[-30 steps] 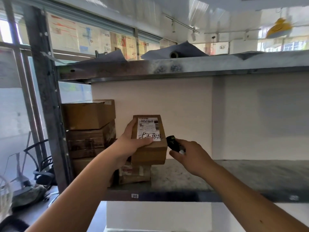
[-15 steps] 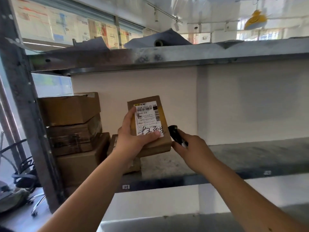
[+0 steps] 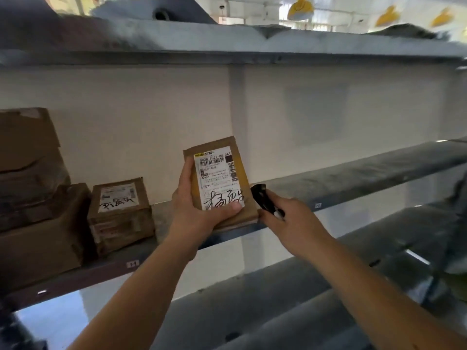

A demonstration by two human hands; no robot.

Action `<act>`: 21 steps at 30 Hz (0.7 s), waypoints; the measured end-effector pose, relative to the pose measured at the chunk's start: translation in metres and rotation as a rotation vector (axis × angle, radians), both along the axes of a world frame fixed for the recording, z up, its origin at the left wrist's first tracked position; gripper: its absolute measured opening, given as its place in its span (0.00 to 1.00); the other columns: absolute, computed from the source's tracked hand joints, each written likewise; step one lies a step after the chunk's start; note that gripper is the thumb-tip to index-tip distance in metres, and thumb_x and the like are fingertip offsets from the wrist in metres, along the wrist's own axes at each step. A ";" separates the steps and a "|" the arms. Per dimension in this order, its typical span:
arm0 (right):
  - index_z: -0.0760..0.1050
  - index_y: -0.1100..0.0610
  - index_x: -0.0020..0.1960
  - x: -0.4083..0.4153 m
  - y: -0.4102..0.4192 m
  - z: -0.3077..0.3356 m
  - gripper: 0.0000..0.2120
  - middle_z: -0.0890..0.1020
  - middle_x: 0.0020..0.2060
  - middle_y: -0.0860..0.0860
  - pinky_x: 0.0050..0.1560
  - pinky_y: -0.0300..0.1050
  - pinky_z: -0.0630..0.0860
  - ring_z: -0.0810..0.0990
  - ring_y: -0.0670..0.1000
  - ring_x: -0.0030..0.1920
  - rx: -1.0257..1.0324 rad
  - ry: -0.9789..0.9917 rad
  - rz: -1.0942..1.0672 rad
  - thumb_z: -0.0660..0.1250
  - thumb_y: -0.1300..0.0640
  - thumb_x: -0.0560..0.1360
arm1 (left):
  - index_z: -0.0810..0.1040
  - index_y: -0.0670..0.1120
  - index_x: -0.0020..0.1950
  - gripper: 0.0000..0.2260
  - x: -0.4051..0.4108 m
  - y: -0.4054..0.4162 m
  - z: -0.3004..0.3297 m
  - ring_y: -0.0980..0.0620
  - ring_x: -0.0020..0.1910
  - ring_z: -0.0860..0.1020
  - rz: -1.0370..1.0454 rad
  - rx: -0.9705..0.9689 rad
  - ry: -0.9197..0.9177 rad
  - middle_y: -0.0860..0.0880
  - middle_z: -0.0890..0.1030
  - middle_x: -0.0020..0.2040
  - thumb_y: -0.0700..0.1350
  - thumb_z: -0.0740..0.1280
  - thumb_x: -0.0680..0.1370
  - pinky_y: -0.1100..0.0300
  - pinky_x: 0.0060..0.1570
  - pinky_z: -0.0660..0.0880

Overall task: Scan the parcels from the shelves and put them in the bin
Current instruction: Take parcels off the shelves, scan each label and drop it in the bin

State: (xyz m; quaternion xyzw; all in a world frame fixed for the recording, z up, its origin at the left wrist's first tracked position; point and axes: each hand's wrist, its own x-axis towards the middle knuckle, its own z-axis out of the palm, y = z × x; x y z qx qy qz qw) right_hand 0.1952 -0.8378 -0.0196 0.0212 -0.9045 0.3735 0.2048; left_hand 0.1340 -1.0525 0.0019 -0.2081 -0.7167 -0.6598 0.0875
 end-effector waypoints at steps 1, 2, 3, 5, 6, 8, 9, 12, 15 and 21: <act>0.71 0.33 0.70 0.007 0.002 -0.004 0.17 0.84 0.49 0.42 0.50 0.42 0.81 0.82 0.42 0.47 0.006 -0.004 -0.016 0.61 0.35 0.82 | 0.57 0.76 0.75 0.64 0.005 0.003 -0.005 0.52 0.71 0.72 -0.019 0.004 -0.004 0.61 0.69 0.74 0.66 0.85 0.44 0.42 0.65 0.79; 0.71 0.33 0.69 0.015 0.004 -0.006 0.17 0.84 0.48 0.43 0.51 0.44 0.81 0.82 0.42 0.47 0.009 -0.009 -0.038 0.61 0.35 0.81 | 0.57 0.76 0.75 0.63 0.009 0.007 -0.009 0.52 0.71 0.73 -0.034 0.006 -0.006 0.61 0.69 0.74 0.64 0.87 0.46 0.42 0.65 0.79; 0.73 0.33 0.68 0.023 0.007 -0.010 0.16 0.84 0.47 0.43 0.49 0.44 0.81 0.82 0.42 0.46 0.009 -0.019 -0.067 0.62 0.35 0.81 | 0.58 0.76 0.75 0.62 0.012 0.011 -0.014 0.52 0.71 0.73 -0.044 0.004 -0.006 0.61 0.70 0.73 0.62 0.87 0.47 0.43 0.64 0.80; 0.74 0.35 0.68 0.038 0.011 -0.017 0.16 0.82 0.44 0.44 0.44 0.42 0.78 0.81 0.43 0.43 0.005 -0.051 -0.121 0.62 0.36 0.81 | 0.59 0.74 0.75 0.61 0.022 0.018 -0.023 0.53 0.70 0.74 -0.058 0.003 -0.013 0.61 0.70 0.73 0.60 0.88 0.49 0.44 0.63 0.80; 0.74 0.35 0.69 0.045 0.013 -0.021 0.17 0.82 0.42 0.45 0.42 0.42 0.77 0.81 0.43 0.42 0.011 -0.069 -0.142 0.62 0.36 0.81 | 0.59 0.74 0.75 0.61 0.027 0.021 -0.027 0.54 0.70 0.73 -0.059 0.003 -0.012 0.61 0.70 0.73 0.60 0.88 0.49 0.45 0.64 0.80; 0.72 0.36 0.71 0.058 0.017 -0.028 0.18 0.81 0.41 0.47 0.39 0.43 0.76 0.81 0.45 0.40 0.027 -0.092 -0.173 0.62 0.37 0.82 | 0.60 0.74 0.75 0.60 0.037 0.026 -0.033 0.57 0.70 0.73 -0.069 0.003 -0.012 0.62 0.71 0.72 0.58 0.89 0.50 0.46 0.65 0.79; 0.72 0.36 0.72 0.063 0.019 -0.032 0.19 0.81 0.40 0.47 0.38 0.43 0.75 0.80 0.46 0.40 0.034 -0.098 -0.181 0.62 0.38 0.82 | 0.60 0.74 0.75 0.59 0.042 0.028 -0.036 0.57 0.70 0.73 -0.075 0.003 -0.009 0.63 0.71 0.72 0.56 0.89 0.51 0.46 0.66 0.79; 0.70 0.35 0.73 0.077 0.025 -0.046 0.20 0.80 0.41 0.49 0.38 0.43 0.74 0.80 0.47 0.40 0.039 -0.109 -0.161 0.62 0.36 0.81 | 0.59 0.72 0.76 0.58 0.064 0.028 -0.043 0.59 0.70 0.74 -0.075 -0.023 -0.007 0.66 0.72 0.70 0.51 0.89 0.55 0.47 0.66 0.79; 0.66 0.32 0.74 0.088 0.036 -0.070 0.26 0.80 0.46 0.48 0.45 0.50 0.82 0.82 0.49 0.44 0.026 -0.126 -0.121 0.60 0.29 0.78 | 0.59 0.73 0.75 0.58 0.092 0.029 -0.052 0.58 0.68 0.76 -0.041 -0.050 -0.042 0.67 0.73 0.68 0.55 0.89 0.54 0.46 0.64 0.80; 0.67 0.34 0.75 0.138 0.050 -0.115 0.26 0.78 0.50 0.49 0.43 0.44 0.75 0.79 0.48 0.47 -0.002 -0.207 -0.010 0.64 0.32 0.78 | 0.60 0.74 0.72 0.53 0.165 0.038 -0.105 0.57 0.67 0.75 0.118 -0.022 -0.150 0.63 0.73 0.68 0.56 0.86 0.56 0.45 0.64 0.80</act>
